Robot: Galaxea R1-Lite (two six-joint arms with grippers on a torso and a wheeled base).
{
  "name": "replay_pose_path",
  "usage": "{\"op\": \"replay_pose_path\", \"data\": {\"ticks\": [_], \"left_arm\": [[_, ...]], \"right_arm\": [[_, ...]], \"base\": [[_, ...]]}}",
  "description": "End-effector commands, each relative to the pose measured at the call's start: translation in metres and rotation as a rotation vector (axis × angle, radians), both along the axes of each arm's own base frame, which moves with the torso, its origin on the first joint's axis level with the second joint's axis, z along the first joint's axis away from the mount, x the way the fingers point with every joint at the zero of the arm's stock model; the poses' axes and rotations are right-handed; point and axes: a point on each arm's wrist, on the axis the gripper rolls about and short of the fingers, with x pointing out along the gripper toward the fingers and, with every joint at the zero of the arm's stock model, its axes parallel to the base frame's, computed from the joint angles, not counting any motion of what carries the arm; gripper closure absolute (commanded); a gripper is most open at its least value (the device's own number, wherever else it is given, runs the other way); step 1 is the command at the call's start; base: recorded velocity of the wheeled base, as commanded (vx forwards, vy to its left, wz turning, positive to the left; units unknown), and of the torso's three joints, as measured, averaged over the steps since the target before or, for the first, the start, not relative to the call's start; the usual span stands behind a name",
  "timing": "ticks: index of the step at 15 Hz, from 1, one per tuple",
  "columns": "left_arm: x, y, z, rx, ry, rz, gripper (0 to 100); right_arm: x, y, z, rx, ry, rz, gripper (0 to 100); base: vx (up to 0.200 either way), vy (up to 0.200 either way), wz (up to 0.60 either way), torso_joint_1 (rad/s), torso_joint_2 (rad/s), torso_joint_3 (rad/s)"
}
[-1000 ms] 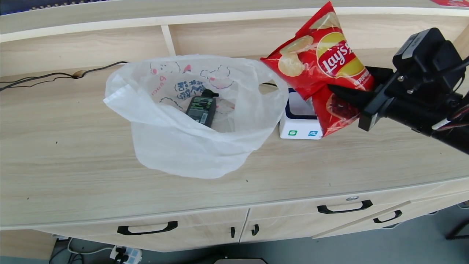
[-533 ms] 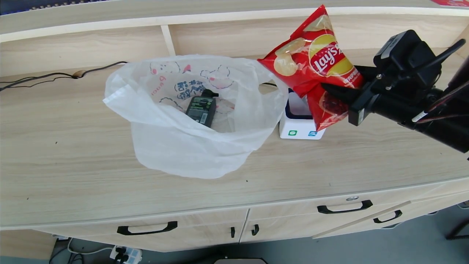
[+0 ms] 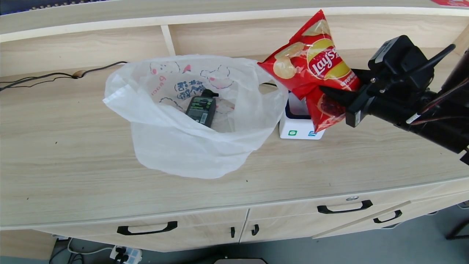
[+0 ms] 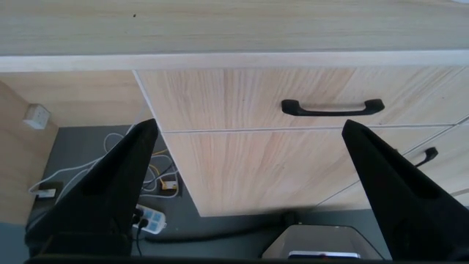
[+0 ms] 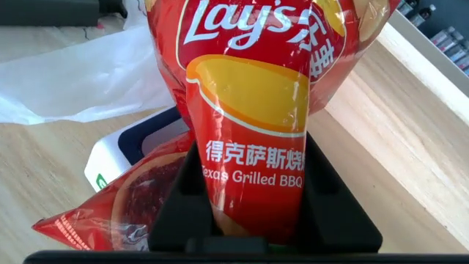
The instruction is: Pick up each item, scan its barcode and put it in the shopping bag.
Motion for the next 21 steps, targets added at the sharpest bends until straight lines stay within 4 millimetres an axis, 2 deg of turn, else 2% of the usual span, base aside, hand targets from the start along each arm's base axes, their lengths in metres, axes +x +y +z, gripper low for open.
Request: {"op": "replay_pose_path", "data": {"ticks": [1, 4, 6, 7, 10, 13, 18, 21], "left_arm": [[0.000, 0.000, 0.000, 0.000, 0.001, 0.000, 0], [0.000, 0.000, 0.000, 0.000, 0.001, 0.000, 0], [0.000, 0.000, 0.000, 0.003, 0.001, 0.000, 0], [0.000, 0.000, 0.000, 0.003, 0.001, 0.000, 0], [0.000, 0.000, 0.000, 0.001, 0.001, 0.000, 0], [0.000, 0.000, 0.000, 0.001, 0.002, 0.000, 0], [0.000, 0.000, 0.000, 0.005, 0.001, 0.000, 0], [0.000, 0.000, 0.000, 0.008, 0.000, 0.000, 0]], "right_arm": [[-0.001, 0.000, 0.000, 0.002, -0.001, 0.000, 100], [-0.010, -0.004, 0.012, 0.040, -0.056, 0.002, 100], [-0.028, -0.011, 0.024, 0.106, -0.065, 0.004, 100], [-0.042, -0.014, 0.038, 0.206, -0.060, -0.009, 100], [-0.068, -0.024, 0.055, 0.395, 0.009, -0.048, 100], [-0.085, -0.031, 0.058, 0.382, 0.065, -0.058, 100], [-0.082, -0.034, 0.057, 0.411, 0.100, -0.067, 100], [-0.078, -0.036, 0.041, 0.357, 0.187, -0.051, 100]], "base": [[0.000, 0.000, 0.00, 0.000, 0.00, 0.000], [0.000, 0.000, 0.00, 0.000, 0.00, 0.000], [0.000, 0.000, 0.00, 0.000, 0.00, 0.000], [0.000, 0.000, 0.00, 0.000, 0.00, 0.000], [0.000, 0.000, 0.60, -0.001, 0.00, -0.001], [0.000, 0.000, 0.60, 0.004, 0.01, 0.002], [0.000, 0.000, 0.60, 0.001, 0.00, 0.002], [0.000, 0.000, 0.00, 0.000, 0.00, 0.000]]}}
